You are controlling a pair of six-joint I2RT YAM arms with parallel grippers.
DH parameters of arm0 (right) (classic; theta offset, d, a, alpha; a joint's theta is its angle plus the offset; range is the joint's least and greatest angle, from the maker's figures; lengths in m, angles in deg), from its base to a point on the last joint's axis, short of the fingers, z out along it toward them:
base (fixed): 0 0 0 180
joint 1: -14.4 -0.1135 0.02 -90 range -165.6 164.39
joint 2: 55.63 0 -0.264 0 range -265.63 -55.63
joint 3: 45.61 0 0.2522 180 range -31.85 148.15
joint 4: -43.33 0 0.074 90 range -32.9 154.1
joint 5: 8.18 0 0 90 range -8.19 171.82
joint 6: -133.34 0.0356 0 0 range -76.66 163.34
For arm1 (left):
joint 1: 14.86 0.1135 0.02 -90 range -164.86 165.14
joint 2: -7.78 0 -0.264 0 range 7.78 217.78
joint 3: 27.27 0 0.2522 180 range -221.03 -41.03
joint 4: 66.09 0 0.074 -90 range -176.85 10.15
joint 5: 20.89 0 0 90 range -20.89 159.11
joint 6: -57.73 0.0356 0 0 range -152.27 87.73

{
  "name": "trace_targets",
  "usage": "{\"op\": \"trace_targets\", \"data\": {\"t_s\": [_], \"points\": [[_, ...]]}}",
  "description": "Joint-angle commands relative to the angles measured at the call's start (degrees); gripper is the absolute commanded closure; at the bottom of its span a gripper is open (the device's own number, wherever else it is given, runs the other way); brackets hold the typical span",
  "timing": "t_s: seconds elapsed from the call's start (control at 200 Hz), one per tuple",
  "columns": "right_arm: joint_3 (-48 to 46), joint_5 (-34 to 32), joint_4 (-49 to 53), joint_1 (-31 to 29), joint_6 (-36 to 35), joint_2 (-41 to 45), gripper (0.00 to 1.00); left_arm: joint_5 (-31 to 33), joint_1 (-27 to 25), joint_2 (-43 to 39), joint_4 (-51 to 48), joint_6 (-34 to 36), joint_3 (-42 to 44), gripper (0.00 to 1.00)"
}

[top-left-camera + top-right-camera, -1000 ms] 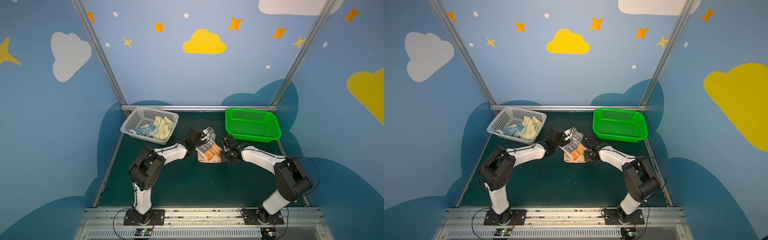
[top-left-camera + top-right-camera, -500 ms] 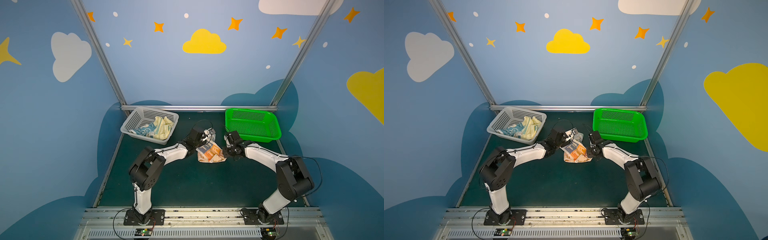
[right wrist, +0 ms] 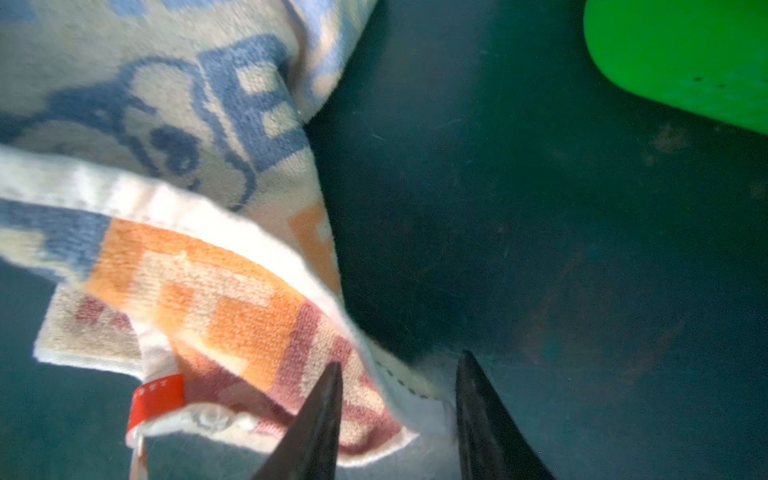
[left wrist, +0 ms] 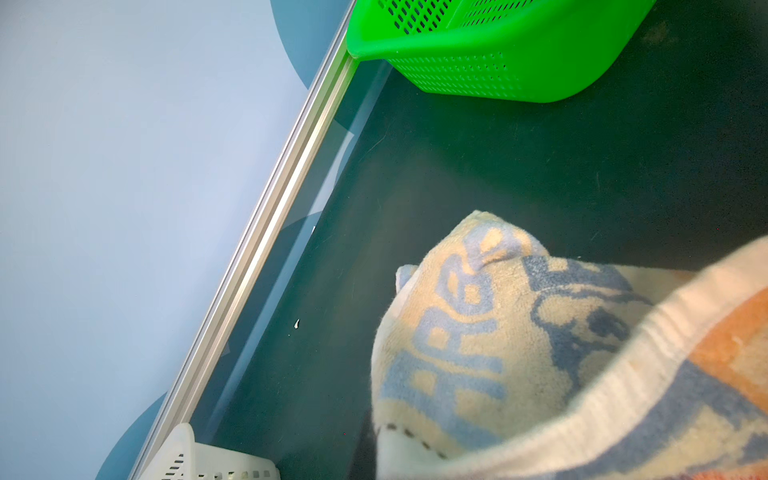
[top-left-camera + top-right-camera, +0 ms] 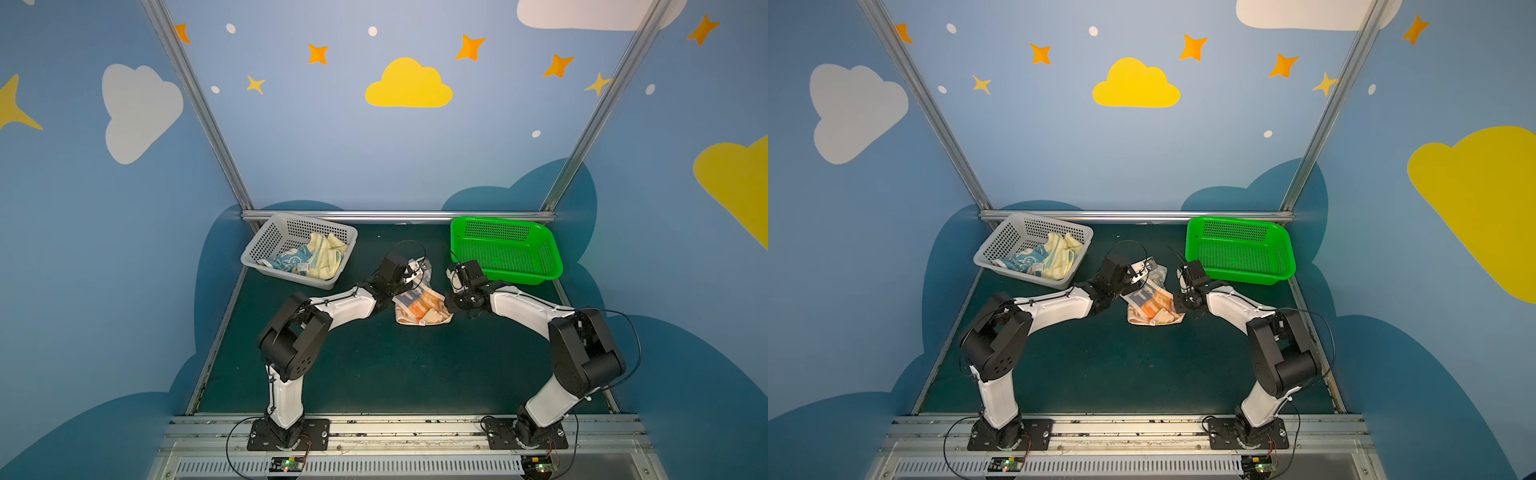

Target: Fold and stack the towels

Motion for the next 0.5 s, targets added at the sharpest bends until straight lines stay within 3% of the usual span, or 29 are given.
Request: {"op": "trace_targets", "data": {"t_s": [0.0,0.125,0.32,0.496], "points": [[-0.11,1.68,-1.04,0.42,0.45,-1.55,0.61,0.21,-0.17,1.02,-0.42,0.37,-1.08,0.97],[-0.74,2.87,-2.62,0.64,0.70,-2.40,0.70,0.14,-0.12,0.98,-0.66,0.35,-0.97,0.97],[-0.06,3.34,-2.92,0.69,0.85,-3.63,0.91,0.13,-0.17,1.11,-0.85,0.22,-0.97,0.97],[0.60,3.06,-2.25,0.78,1.05,-4.39,1.00,-0.04,-0.08,1.36,-1.47,-0.91,-1.30,0.97]]}}
